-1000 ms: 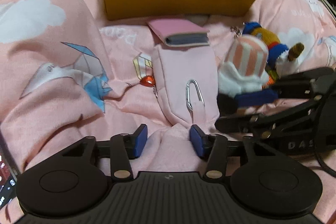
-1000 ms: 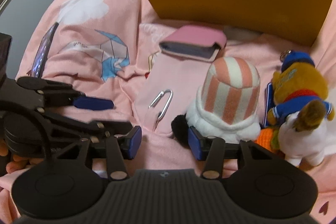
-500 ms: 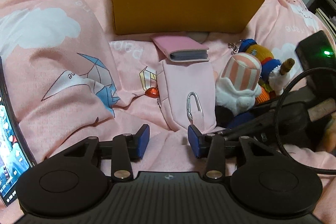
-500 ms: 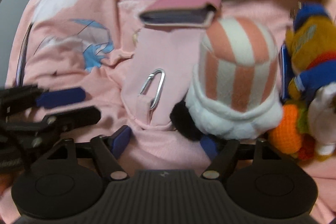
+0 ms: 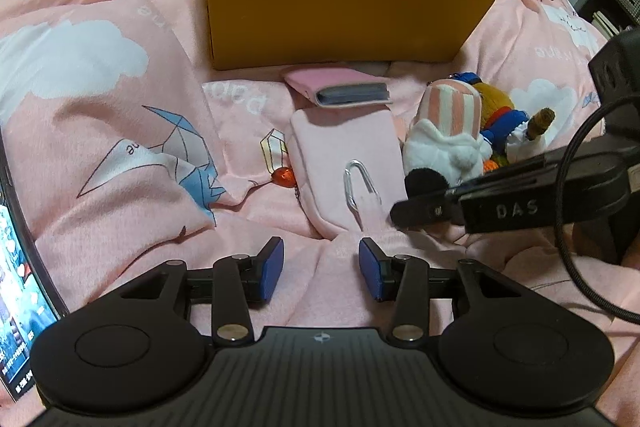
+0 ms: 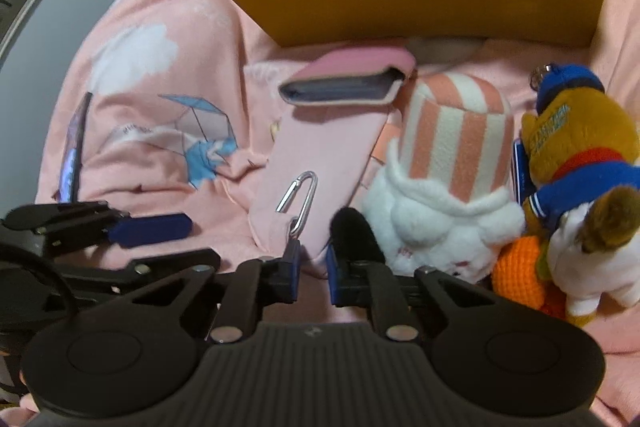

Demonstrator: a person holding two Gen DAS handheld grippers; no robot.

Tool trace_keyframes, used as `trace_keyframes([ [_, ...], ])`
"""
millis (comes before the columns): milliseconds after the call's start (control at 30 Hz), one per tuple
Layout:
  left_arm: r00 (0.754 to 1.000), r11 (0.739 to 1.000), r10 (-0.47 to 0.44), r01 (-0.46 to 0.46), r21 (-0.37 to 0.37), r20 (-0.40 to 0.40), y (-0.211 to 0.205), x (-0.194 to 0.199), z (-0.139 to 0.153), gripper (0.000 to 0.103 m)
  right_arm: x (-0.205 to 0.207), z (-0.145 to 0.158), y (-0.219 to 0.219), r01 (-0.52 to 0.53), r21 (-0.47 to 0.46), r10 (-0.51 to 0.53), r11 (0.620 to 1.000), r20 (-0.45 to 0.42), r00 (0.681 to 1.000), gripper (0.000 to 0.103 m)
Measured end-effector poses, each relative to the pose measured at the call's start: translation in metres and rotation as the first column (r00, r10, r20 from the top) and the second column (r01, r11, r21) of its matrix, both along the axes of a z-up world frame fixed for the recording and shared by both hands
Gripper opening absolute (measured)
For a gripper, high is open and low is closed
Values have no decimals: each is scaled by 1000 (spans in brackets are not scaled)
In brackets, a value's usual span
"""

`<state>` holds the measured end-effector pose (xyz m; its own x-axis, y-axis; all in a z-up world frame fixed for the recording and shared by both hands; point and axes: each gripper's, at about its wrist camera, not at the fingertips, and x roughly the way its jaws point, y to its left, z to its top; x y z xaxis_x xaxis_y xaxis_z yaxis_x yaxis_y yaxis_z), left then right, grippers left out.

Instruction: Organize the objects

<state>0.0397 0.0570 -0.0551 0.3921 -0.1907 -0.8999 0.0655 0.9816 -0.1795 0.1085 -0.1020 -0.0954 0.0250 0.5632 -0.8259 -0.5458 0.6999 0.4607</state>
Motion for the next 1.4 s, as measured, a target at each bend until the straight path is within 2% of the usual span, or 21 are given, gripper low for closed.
trace_keyframes([
  [133, 1000, 1000, -9, 9, -5, 5, -1, -1, -1, 55, 1, 17, 3, -16, 61, 13, 998, 44, 999, 9],
  [233, 999, 999, -30, 31, -28, 20, -3, -1, 0, 64, 7, 34, 5, -5, 112, -4, 994, 81, 997, 9],
  [333, 999, 999, -28, 29, -37, 29, -5, 2, -2, 65, 14, 46, 8, 6, 144, -22, 990, 113, 993, 0],
  [467, 997, 1000, -11, 12, -17, 70, -7, 12, -4, 65, 22, 52, 13, 11, 134, -33, 991, 165, 986, 0],
  [600, 998, 999, -34, 31, 40, 59, -14, 22, -7, 65, 24, 52, 15, 3, 105, -24, 995, 198, 980, 0],
  [667, 997, 998, -46, 43, 54, 54, -17, 21, -7, 65, 20, 50, 15, -21, 74, 4, 997, 212, 977, 5],
  [833, 998, 997, -64, 65, 48, -21, -13, 14, -7, 65, 3, 38, 17, -114, 5, 110, 993, 242, 964, 13],
  [900, 997, 996, -65, 67, 63, -30, -10, 8, -9, 65, -4, 35, 18, -161, -23, 161, 987, 251, 954, 23],
  [967, 998, 996, -61, 63, 65, -30, -7, 4, -8, 65, -9, 33, 20, -206, -53, 213, 977, 265, 940, 37],
  [1133, 997, 988, -68, 70, 135, -24, -7, -1, -4, 58, -24, 26, 28, -305, -139, 333, 942, 283, 899, 50],
  [1233, 998, 986, -65, 66, 155, -15, -5, -6, -1, 57, -23, 19, 29, -317, -168, 352, 933, 262, 899, 71],
  [1400, 999, 985, -43, 42, 164, 3, 2, -10, 3, 57, -26, 14, 38, -343, -189, 384, 920, 264, 885, 73],
])
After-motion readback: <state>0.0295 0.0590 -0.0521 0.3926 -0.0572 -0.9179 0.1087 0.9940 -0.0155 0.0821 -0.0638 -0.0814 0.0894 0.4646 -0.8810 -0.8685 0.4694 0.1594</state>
